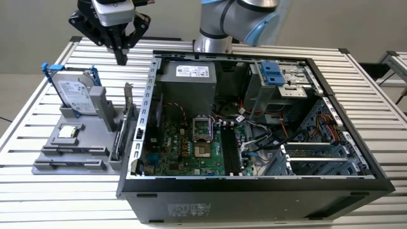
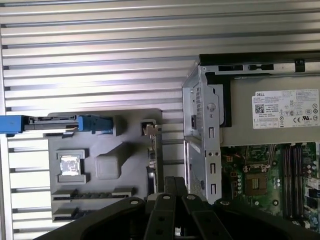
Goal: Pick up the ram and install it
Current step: 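Reach for the ram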
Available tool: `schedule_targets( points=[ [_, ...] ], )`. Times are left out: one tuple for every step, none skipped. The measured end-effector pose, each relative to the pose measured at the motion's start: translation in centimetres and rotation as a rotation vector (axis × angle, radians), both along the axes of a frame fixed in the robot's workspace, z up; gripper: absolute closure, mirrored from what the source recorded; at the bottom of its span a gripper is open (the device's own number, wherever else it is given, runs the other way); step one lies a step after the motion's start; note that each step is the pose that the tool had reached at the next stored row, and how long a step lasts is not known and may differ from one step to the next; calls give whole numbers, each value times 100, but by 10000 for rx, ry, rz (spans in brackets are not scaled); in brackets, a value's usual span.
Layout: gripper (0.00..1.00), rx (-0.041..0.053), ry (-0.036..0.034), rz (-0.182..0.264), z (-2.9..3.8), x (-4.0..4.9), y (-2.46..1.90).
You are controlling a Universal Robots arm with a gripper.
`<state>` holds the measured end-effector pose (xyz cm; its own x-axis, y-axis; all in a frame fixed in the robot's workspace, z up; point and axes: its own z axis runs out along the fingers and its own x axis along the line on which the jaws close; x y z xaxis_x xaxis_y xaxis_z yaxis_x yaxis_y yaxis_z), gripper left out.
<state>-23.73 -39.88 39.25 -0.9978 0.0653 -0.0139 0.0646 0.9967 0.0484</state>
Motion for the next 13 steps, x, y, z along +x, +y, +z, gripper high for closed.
schedule_targets(
  points=[
    [100, 0, 0, 16, 0, -17, 0],
    [100, 0, 0, 32, 0, -33, 0],
    [100, 0, 0, 49, 0, -50, 0],
    [100, 0, 0, 65, 0, -67, 0],
    [100, 0, 0, 81, 0, -84, 0],
    [100, 0, 0, 95, 0, -100, 0],
    [100, 0, 0, 110, 0, -118, 0],
    [100, 0, 0, 124, -1, -134, 0],
    [100, 0, -1, 137, -1, -151, 0],
    [100, 0, 0, 150, -1, -167, 0],
    [100, 0, 0, 161, -1, -183, 0],
    [100, 0, 0, 172, -1, -199, 0],
    [100, 0, 0, 183, -1, -215, 0]
  ],
)
